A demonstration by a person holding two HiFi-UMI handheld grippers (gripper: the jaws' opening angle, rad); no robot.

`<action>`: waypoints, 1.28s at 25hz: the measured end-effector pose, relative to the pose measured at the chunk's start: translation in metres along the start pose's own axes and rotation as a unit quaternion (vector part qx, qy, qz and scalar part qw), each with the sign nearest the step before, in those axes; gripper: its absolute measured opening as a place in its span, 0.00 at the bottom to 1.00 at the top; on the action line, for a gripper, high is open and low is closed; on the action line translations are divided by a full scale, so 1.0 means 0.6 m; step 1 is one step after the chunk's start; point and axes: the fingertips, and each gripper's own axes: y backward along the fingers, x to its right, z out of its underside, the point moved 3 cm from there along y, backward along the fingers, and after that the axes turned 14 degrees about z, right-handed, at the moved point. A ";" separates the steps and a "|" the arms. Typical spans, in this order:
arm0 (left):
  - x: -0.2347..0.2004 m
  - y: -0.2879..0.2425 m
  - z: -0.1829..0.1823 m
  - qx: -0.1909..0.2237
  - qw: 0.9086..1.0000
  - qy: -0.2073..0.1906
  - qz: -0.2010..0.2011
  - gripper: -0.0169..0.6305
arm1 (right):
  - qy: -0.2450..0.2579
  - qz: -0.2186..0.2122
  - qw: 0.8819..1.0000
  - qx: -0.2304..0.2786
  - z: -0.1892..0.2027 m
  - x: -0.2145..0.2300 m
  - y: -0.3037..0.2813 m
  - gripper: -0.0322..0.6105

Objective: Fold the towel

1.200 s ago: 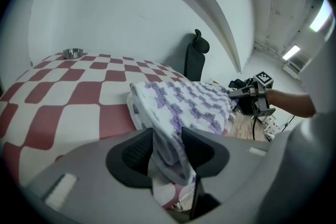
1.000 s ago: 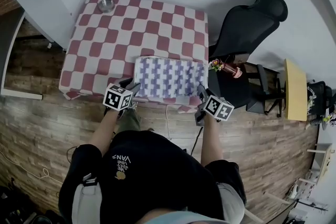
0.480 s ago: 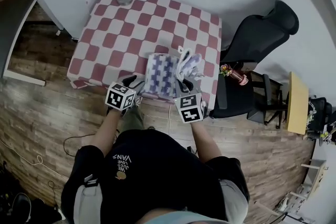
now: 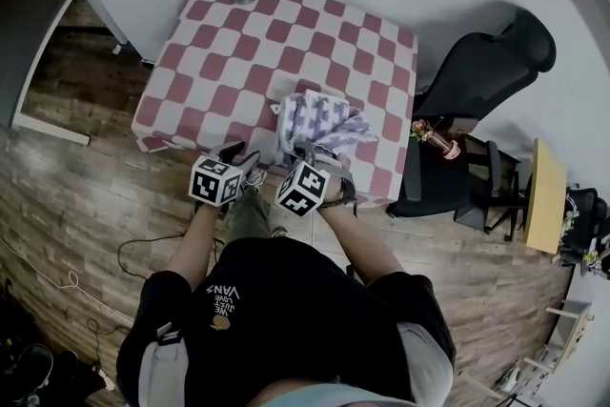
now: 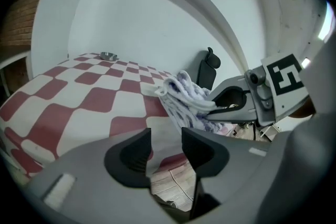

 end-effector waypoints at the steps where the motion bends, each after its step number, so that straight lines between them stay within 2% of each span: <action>1: 0.002 -0.001 0.000 0.001 1.000 0.000 0.002 0.27 | 0.007 -0.005 1.000 -0.001 0.001 -0.006 -0.002 0.11; 4: 0.012 -0.005 -0.007 0.005 1.000 -0.007 0.010 0.27 | -0.006 -0.023 1.000 0.010 0.001 -0.017 -0.003 0.19; 6: 0.021 -0.008 -0.018 0.010 1.000 -0.017 0.016 0.27 | -0.044 -0.036 0.998 0.031 -0.004 -0.016 0.005 0.29; 8: 0.029 -0.011 -0.030 0.014 0.999 -0.028 0.020 0.27 | -0.086 -0.043 0.994 0.055 -0.007 -0.007 0.021 0.34; 12: 0.045 -0.013 -0.053 0.020 0.998 -0.048 0.024 0.27 | -0.173 -0.036 0.979 0.099 -0.001 0.035 0.070 0.36; 15: 0.060 -0.015 -0.070 0.029 0.997 -0.065 0.029 0.27 | -0.245 -0.023 0.961 0.129 0.025 0.085 0.111 0.36; 17: 0.078 -0.018 -0.084 0.037 0.995 -0.086 0.035 0.27 | -0.291 0.003 0.949 0.124 0.068 0.124 0.125 0.35; 19: 0.100 -0.022 -0.098 0.042 0.991 -0.118 0.041 0.27 | -0.316 0.038 0.943 0.094 0.127 0.156 0.125 0.35; 22: 0.136 -0.038 -0.111 0.030 0.982 -0.175 0.058 0.27 | -0.327 0.080 0.941 0.044 0.209 0.184 0.113 0.35; 25: 0.169 -0.060 -0.117 0.004 0.970 -0.229 0.077 0.27 | -0.323 0.094 0.942 0.019 0.256 0.195 0.093 0.35; 29: 0.204 -0.098 -0.107 -0.038 0.956 -0.275 0.101 0.27 | -0.283 0.088 0.955 0.010 0.274 0.197 0.062 0.35; 32: 0.209 -0.125 -0.084 -0.083 0.948 -0.292 0.098 0.27 | -0.253 0.079 0.964 0.005 0.274 0.194 0.044 0.33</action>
